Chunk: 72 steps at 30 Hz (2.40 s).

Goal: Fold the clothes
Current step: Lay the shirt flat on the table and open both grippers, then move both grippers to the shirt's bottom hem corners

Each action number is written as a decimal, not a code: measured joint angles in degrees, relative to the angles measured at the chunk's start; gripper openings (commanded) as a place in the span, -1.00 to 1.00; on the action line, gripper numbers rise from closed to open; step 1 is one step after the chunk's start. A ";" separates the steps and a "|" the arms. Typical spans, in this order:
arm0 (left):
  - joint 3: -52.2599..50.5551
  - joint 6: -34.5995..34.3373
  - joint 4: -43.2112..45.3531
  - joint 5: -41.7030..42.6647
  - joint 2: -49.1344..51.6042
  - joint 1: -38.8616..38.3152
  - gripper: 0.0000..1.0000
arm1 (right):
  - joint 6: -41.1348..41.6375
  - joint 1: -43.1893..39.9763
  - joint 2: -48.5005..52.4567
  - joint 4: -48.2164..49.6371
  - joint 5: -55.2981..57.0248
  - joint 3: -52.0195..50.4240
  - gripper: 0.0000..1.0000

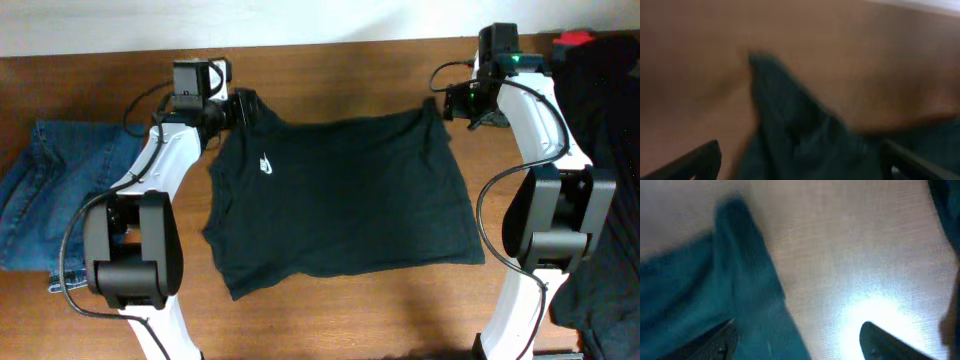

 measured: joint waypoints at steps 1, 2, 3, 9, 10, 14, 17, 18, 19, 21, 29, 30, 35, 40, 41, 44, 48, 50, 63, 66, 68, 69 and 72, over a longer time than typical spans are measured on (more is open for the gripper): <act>-0.07 0.02 -2.75 0.13 -0.15 0.00 0.98 | -0.04 0.00 0.00 -1.31 0.00 0.00 0.69; -0.13 0.00 -4.98 0.22 -0.26 0.00 0.99 | -0.11 -0.02 0.00 -2.71 0.00 0.00 0.70; -0.13 0.00 -7.10 0.26 -0.48 0.00 0.98 | -0.22 -0.07 -0.02 -4.22 0.00 -0.02 0.70; -0.33 0.46 -23.26 0.42 -8.26 0.04 0.98 | -0.46 -1.20 -2.89 -13.07 -2.58 -0.02 0.71; -0.35 0.66 -25.77 0.37 -10.34 0.04 0.98 | -0.57 -1.75 -3.96 -14.69 -3.34 -0.02 0.71; -0.26 0.92 -35.41 0.39 -17.51 0.04 0.98 | -0.79 -4.70 -9.05 -21.62 -6.21 0.00 0.70; -0.15 1.07 -43.54 0.39 -20.02 0.04 0.98 | -2.19 -6.82 -11.85 -27.04 -9.03 0.00 0.68; -0.15 1.07 -45.86 0.46 -20.15 0.04 0.98 | -2.73 -7.48 -12.48 -29.24 -10.03 0.00 0.68; -0.17 1.07 -49.51 0.44 -20.15 0.04 0.98 | -3.26 -8.02 -12.98 -30.60 -10.82 0.00 0.67; -0.20 1.09 -52.50 0.46 -20.13 0.04 0.98 | -3.91 -8.44 -13.57 -32.41 -11.54 0.00 0.66; -0.20 1.09 -58.36 0.44 -21.75 0.04 0.98 | -5.20 -8.57 -20.48 -39.41 -12.61 -0.35 0.68; -0.20 1.09 -58.82 0.44 -22.58 0.04 0.98 | -5.22 -8.57 -21.90 -39.50 -12.61 -0.61 0.68; -0.26 1.09 -60.89 0.42 -29.86 -0.17 0.98 | -4.90 -8.57 -33.14 -38.80 -12.61 -4.96 0.74; -4.22 1.09 -60.52 0.44 -37.29 -1.90 0.98 | -3.56 -8.57 -43.78 -33.14 -12.66 -15.30 0.79; -6.14 1.09 -60.28 0.46 -38.47 -2.45 0.98 | -3.15 -8.57 -45.55 -31.15 -12.66 -18.27 0.78; -12.41 1.07 -58.69 1.36 -39.82 -3.50 0.98 | -1.44 -8.57 -49.62 -24.76 -12.72 -27.98 0.80; -22.47 0.90 -52.94 3.87 -39.98 -3.61 0.98 | 0.00 -8.57 -52.06 -15.93 -14.19 -39.36 0.80; -26.69 0.20 -51.41 4.55 -39.95 -3.61 0.98 | 0.35 -8.57 -52.11 -12.70 -15.19 -43.58 0.80; -39.39 -1.79 -47.74 11.45 -39.98 -3.61 0.98 | 1.55 -8.57 -52.24 2.69 -16.41 -57.29 0.81; -41.59 -1.90 -45.22 12.70 -39.98 -3.61 0.98 | 1.55 -8.57 -52.33 4.63 -16.39 -60.08 0.81; -42.21 -1.97 -43.95 12.94 -39.98 -3.61 0.98 | 1.57 -8.57 -52.33 5.11 -16.41 -61.24 0.82; -42.21 -2.21 -43.39 12.90 -39.98 -3.61 0.98 | 1.57 -8.57 -52.33 5.14 -16.39 -61.61 0.84; -42.21 -4.35 -42.75 11.02 -39.98 -3.61 0.98 | 1.62 -8.57 -52.33 5.31 -16.39 -61.72 0.85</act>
